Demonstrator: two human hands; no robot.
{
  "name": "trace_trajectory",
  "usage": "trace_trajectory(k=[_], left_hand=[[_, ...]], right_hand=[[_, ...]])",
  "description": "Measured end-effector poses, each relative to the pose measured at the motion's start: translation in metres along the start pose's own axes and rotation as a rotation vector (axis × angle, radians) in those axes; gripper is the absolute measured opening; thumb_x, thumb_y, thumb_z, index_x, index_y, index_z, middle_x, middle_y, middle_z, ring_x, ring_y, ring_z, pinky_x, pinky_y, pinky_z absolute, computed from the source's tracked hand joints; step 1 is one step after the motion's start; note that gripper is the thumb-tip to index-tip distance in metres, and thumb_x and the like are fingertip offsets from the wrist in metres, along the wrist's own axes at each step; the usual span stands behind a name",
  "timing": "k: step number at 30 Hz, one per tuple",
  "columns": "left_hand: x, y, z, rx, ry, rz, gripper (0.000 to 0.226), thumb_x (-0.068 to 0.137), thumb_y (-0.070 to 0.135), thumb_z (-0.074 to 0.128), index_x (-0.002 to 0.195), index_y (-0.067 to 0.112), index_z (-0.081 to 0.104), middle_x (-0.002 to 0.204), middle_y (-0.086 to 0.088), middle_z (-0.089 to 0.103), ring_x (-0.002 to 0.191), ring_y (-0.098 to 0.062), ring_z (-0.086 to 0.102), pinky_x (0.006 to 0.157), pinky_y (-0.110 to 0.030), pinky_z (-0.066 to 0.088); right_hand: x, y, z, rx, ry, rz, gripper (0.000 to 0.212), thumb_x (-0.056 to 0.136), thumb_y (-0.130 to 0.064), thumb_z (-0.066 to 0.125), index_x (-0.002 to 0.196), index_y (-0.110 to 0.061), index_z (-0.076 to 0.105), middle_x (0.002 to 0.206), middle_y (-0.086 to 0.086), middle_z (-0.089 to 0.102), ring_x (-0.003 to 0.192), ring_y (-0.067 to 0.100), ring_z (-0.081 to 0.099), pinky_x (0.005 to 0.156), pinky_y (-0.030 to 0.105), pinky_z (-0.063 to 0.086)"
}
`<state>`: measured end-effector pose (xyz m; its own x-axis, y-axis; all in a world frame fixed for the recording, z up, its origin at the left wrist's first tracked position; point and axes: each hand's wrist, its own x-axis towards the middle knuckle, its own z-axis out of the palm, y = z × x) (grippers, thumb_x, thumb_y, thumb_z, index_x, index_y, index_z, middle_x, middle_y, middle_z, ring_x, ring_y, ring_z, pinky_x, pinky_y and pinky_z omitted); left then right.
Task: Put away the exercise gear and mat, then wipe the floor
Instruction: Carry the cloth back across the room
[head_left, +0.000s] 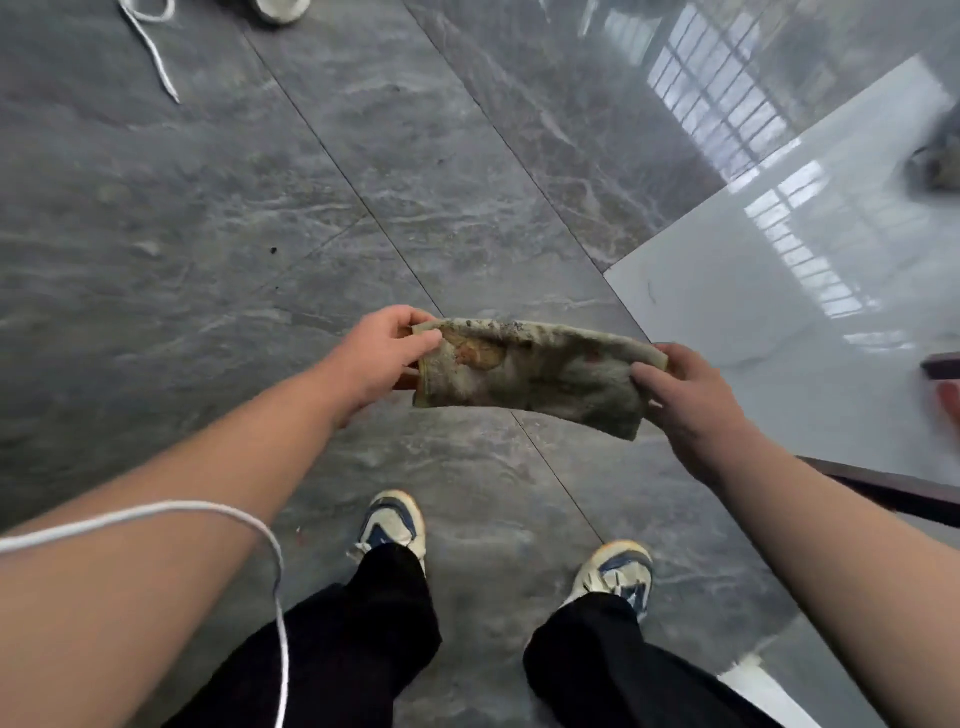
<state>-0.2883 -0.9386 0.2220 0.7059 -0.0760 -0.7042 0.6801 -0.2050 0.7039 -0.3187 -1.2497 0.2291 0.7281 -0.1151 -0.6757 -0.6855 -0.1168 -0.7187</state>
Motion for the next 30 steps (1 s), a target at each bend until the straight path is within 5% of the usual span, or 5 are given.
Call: trace_trajectory(k=[6,14,22,26,30], left_hand=[[-0.213,0.192,-0.069,-0.298,0.045,0.087,0.009,0.099,0.016,0.052,0.098,0.02,0.06,0.091,-0.001,0.064,0.079,-0.012,0.065,0.061,-0.035,0.054],[-0.453,0.357,-0.135,-0.457,0.123,0.308,0.008,0.096,0.013,0.057,0.095,0.019,0.062,0.089,-0.009,0.065,0.074,-0.019,0.066,0.06,-0.035,0.055],[-0.61,0.368,-0.157,-0.437,0.528,0.583,0.015,0.092,0.016,0.065,0.105,0.022,0.063,0.103,-0.017,0.069,0.096,-0.03,0.07,0.084,-0.044,0.059],[-0.683,0.315,-0.147,-0.488,0.733,0.67,0.026,0.086,0.019,0.071,0.11,0.018,0.063,0.104,-0.02,0.067,0.101,-0.033,0.066,0.09,-0.057,0.053],[-0.76,0.249,-0.129,-0.703,0.883,0.676,0.037,0.087,0.01,0.066,0.122,0.003,0.057,0.114,-0.022,0.065,0.1,-0.03,0.062,0.082,-0.042,0.051]], right_hand=[[-0.186,-0.238,0.028,0.251,-0.103,-0.053,0.013,0.095,-0.012,0.051,0.105,-0.017,0.059,0.096,0.007,0.063,0.087,0.023,0.059,0.066,0.04,0.053],[-0.413,-0.461,0.105,0.026,-0.17,-0.45,0.006,0.097,-0.018,0.057,0.101,-0.019,0.06,0.077,-0.002,0.063,0.059,0.002,0.057,0.056,0.031,0.046],[-0.554,-0.507,0.174,-0.091,-0.473,-0.667,0.006,0.095,-0.023,0.055,0.099,-0.026,0.059,0.09,0.008,0.068,0.082,0.028,0.065,0.07,0.045,0.053],[-0.621,-0.492,0.197,-0.13,-0.83,-0.692,0.014,0.097,-0.005,0.053,0.106,-0.017,0.057,0.084,0.005,0.067,0.066,0.013,0.06,0.055,0.025,0.049],[-0.689,-0.449,0.225,-0.272,-1.171,-0.657,0.031,0.082,-0.016,0.062,0.112,-0.021,0.056,0.096,0.01,0.069,0.074,0.02,0.064,0.054,0.027,0.05]])
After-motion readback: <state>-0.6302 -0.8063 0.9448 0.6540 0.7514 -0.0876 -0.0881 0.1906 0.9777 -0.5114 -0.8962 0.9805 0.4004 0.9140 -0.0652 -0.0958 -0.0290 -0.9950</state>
